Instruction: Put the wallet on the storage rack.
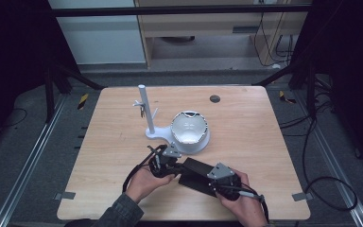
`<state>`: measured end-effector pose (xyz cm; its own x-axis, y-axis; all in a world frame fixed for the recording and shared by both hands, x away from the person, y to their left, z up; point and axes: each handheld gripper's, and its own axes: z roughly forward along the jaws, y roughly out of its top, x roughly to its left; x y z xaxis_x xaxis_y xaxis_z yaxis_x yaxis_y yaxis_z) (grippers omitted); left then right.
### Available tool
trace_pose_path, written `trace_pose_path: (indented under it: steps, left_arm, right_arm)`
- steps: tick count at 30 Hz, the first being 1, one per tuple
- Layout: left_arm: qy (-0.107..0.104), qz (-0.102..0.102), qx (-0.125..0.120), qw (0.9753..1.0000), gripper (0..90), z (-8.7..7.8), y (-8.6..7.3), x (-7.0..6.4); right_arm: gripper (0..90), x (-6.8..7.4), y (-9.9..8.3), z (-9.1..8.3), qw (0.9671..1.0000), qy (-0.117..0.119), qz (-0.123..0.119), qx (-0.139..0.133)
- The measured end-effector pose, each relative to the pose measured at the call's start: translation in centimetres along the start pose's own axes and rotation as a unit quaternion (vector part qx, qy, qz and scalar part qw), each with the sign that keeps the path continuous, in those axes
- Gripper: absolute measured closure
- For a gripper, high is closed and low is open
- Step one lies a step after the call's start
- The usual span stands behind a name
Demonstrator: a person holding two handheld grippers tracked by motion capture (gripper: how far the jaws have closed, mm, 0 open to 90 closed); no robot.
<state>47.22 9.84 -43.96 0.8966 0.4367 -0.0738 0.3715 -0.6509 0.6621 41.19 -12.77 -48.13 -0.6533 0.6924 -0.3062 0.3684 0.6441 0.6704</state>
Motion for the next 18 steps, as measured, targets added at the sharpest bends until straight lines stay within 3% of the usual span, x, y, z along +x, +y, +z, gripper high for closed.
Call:
trace_pose_path:
  steps: [4, 7, 10, 12, 18]
  left_arm:
    - [0.019, -0.012, -0.007, 0.9997, 60.5, -0.2, 0.3, 0.1]
    - [0.030, -0.020, -0.018, 0.9992, 42.4, -0.4, 0.3, 0.2]
    - [0.031, -0.020, -0.023, 0.9991, 27.8, -0.5, 0.3, 0.3]
    - [0.021, -0.013, -0.031, 0.9992, 18.1, -0.6, 0.2, 0.4]
    - [0.024, -0.017, -0.032, 0.9991, 14.9, -0.3, 0.3, 0.5]
  right_arm:
    - [75.4, -0.2, 0.2, -0.3, 0.9996, -0.009, -0.021, -0.014]
    - [79.2, -0.4, 0.2, -0.7, 0.9990, -0.013, -0.031, -0.028]
    - [81.4, -0.9, 0.0, -1.2, 0.9982, -0.019, -0.038, -0.043]
    - [82.5, -1.2, 0.0, -1.5, 0.9976, -0.023, -0.036, -0.054]
    - [83.7, -2.3, -0.5, -2.4, 0.9961, -0.025, -0.020, -0.083]
